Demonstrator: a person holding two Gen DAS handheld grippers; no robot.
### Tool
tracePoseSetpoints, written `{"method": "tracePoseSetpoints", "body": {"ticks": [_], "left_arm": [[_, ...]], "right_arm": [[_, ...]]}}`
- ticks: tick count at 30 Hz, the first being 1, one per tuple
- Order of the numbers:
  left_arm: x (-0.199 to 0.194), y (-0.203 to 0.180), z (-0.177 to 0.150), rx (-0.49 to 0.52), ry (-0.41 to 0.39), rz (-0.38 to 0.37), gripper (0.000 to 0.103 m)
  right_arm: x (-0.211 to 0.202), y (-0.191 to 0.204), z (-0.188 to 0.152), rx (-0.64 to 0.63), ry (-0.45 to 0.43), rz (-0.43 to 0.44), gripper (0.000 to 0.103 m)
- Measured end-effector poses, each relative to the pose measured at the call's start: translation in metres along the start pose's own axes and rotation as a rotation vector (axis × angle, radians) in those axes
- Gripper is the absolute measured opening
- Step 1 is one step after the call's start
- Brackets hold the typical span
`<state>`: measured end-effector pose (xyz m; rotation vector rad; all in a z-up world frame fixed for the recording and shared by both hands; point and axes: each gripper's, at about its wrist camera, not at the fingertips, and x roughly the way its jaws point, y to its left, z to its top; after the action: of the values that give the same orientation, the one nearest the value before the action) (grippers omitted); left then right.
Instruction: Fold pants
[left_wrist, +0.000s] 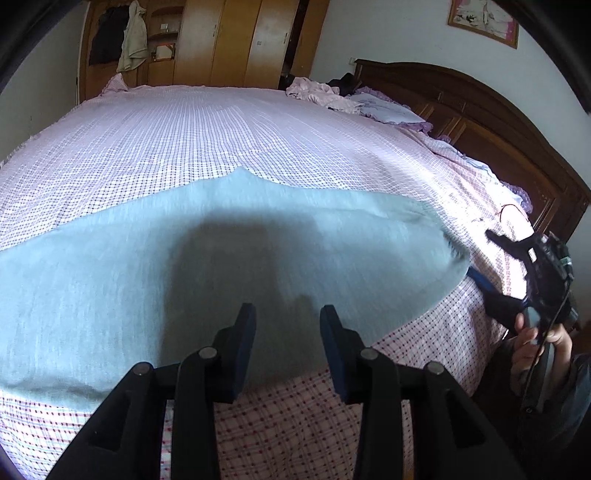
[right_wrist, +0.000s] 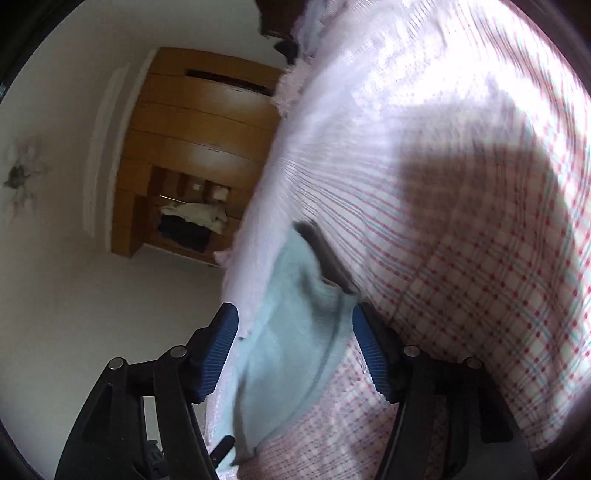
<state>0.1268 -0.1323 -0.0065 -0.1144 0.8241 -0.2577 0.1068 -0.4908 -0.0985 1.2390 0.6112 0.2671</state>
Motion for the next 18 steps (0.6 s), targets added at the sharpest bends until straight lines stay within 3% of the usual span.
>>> {"method": "tracePoseSetpoints", "body": {"ticks": [18], "left_arm": [[0.009,-0.002,0.002,0.004,0.015,-0.023,0.038]], "right_arm": [[0.034,0.005,0.005,0.028,0.016,-0.008,0.059]]}}
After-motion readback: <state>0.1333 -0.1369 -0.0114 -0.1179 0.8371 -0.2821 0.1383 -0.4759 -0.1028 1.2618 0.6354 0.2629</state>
